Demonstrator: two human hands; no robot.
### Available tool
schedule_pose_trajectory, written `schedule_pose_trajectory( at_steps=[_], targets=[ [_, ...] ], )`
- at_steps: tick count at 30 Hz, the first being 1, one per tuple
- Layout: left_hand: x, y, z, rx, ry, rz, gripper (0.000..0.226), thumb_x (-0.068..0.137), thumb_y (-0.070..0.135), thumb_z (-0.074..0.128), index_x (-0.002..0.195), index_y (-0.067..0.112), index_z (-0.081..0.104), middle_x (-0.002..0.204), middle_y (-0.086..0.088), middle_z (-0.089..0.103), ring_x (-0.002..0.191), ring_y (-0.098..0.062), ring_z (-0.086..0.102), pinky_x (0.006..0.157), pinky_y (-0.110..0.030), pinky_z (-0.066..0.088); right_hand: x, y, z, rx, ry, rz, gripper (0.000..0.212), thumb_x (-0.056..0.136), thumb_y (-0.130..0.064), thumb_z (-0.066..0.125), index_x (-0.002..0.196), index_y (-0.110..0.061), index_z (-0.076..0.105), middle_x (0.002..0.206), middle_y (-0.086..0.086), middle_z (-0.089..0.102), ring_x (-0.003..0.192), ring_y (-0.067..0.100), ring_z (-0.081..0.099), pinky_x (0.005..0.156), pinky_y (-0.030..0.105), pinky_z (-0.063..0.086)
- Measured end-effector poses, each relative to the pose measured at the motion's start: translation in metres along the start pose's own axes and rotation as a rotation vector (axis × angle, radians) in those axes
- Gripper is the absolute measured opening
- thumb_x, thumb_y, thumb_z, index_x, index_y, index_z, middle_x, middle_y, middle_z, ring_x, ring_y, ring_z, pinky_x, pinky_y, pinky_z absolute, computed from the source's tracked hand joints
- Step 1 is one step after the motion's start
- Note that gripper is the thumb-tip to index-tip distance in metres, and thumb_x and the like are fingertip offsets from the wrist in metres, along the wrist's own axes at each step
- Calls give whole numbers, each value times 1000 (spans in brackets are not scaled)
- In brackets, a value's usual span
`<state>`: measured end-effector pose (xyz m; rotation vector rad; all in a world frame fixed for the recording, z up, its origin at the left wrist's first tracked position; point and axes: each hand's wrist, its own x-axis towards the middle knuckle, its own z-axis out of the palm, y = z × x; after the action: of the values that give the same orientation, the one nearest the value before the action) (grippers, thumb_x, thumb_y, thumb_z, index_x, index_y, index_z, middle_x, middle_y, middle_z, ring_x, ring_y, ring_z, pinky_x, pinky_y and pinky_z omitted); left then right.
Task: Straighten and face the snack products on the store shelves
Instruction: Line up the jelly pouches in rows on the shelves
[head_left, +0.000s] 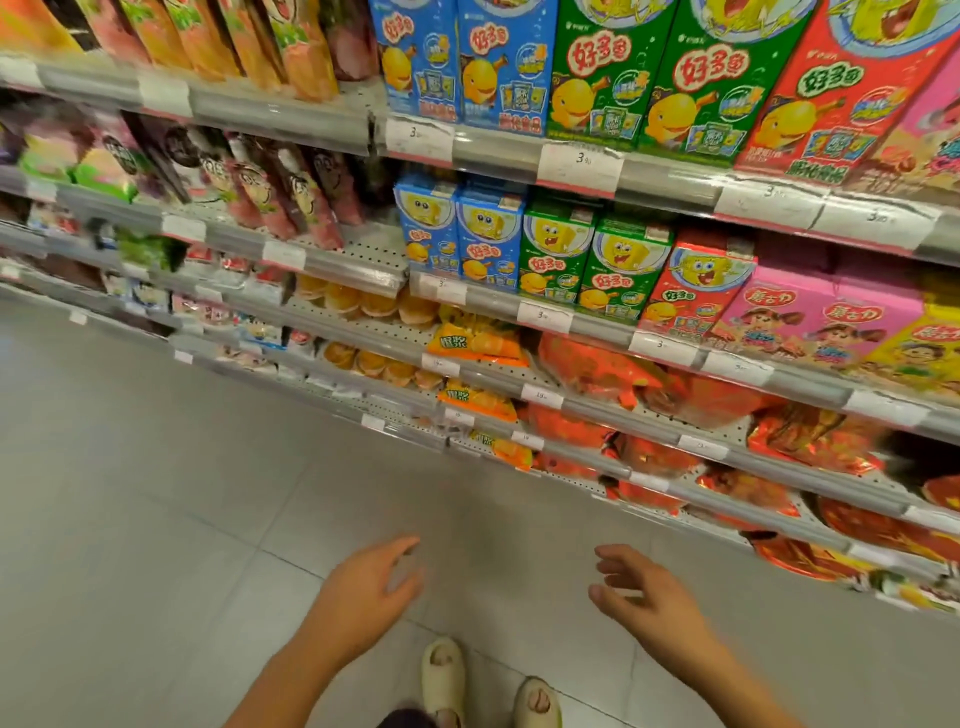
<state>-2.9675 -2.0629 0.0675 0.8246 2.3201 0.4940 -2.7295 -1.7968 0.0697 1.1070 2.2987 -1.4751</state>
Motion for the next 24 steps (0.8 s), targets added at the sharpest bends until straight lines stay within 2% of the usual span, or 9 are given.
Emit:
schedule_pose_trajectory(
  at_steps=[2,7,9,11,12,14,17,20,24],
  targets=[
    [-14,-18,-11,-6,16,-11,50,98,53,53,146,38,49,140,21,56,120,4,54,99,-20,44,-1,-17,2,-51,-28,-36,40,91,-46,69,128,-41,55,121,-21,62,111,-3,60,92,16,50],
    [-20,-57,-53,-102,93,-12,47,98,55,52,143,42,49,137,26,54,121,6,52,100,-21,43,0,-68,15,-87,31,-71,37,90,-45,72,123,-45,55,119,-23,62,110,-5,60,92,15,49],
    [-16,-73,-79,-122,109,7,58,90,71,47,142,45,48,135,27,54,122,7,51,101,-20,42,7,-92,25,-92,53,-62,36,87,-46,74,119,-46,57,119,-22,63,109,-3,61,95,20,51],
    [-9,-95,-107,-173,170,58,85,72,96,32,139,47,50,133,29,56,122,9,52,99,-19,43,19,-120,38,-129,84,-65,39,84,-49,76,119,-45,60,117,-22,64,106,-3,63,95,24,53],
    [-5,-106,-122,-174,186,70,87,71,96,32,139,46,51,133,29,57,121,10,52,97,-17,43,27,-134,45,-152,92,-77,41,84,-50,76,121,-43,60,116,-23,65,105,-4,63,95,24,54],
    [4,-127,-153,-135,182,66,69,83,79,43,141,43,51,136,26,57,119,9,54,95,-13,40,42,-163,60,-177,99,-106,45,86,-49,74,127,-42,58,120,-24,64,107,-7,62,93,20,53],
    [17,-150,-197,-118,209,98,63,86,70,45,142,42,52,132,22,62,117,7,57,96,-21,46,59,-210,85,-196,138,-186,41,89,-51,71,126,-46,56,123,-25,64,108,-13,60,92,17,52],
    [29,-162,-230,-114,230,141,43,98,53,54,140,46,50,131,21,63,119,5,55,95,-23,47,70,-252,104,-179,182,-256,35,89,-53,68,122,-47,57,119,-27,65,108,-13,60,92,18,52],
    [49,-168,-258,-144,259,224,36,91,68,47,126,64,44,126,29,61,113,10,57,93,-26,50,87,-288,117,-182,163,-273,35,92,-51,66,125,-49,55,120,-31,61,109,-13,58,94,20,53]
  ],
)
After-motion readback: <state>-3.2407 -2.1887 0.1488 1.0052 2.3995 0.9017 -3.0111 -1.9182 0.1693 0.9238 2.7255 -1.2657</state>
